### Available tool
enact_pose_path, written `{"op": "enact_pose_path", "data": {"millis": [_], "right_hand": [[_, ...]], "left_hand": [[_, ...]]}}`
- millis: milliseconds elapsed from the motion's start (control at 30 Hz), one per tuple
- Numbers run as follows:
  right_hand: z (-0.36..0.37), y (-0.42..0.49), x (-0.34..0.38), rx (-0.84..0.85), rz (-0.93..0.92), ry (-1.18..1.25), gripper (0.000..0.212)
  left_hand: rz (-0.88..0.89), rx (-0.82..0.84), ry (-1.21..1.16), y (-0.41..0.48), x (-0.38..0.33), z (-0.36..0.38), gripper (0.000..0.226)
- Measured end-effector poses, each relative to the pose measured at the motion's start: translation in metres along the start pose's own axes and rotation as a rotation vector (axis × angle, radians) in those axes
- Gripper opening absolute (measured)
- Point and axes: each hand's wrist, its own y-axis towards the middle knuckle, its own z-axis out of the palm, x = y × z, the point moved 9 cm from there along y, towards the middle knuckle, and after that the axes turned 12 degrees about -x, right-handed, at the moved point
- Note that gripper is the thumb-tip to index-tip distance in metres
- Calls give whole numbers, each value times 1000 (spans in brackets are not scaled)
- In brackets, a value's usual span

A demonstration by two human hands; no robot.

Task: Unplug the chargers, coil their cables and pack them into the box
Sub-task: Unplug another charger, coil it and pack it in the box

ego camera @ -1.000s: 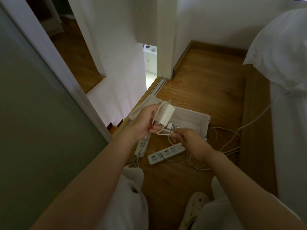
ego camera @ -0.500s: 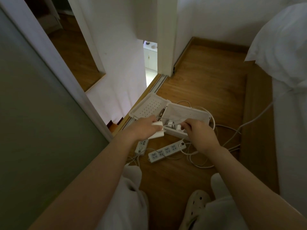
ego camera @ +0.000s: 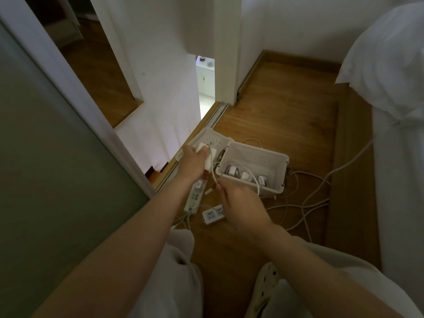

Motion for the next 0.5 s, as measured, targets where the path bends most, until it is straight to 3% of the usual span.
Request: {"op": "enact_pose_path", "data": {"millis": [133, 233, 333, 500], "right_hand": [[12, -4, 5, 58, -39, 73, 29], [26, -8, 0, 161, -25, 126, 33], [30, -9, -6, 204, 24, 227, 31], [27, 0, -31, 294, 125, 325, 34]], "left_hand": [[-262, -16, -329, 1, 10, 3, 39], [-487, 86, -706, -15, 6, 18, 31], [-601, 168, -948, -22, 0, 22, 26], [-599, 403, -895, -23, -1, 26, 31]]}}
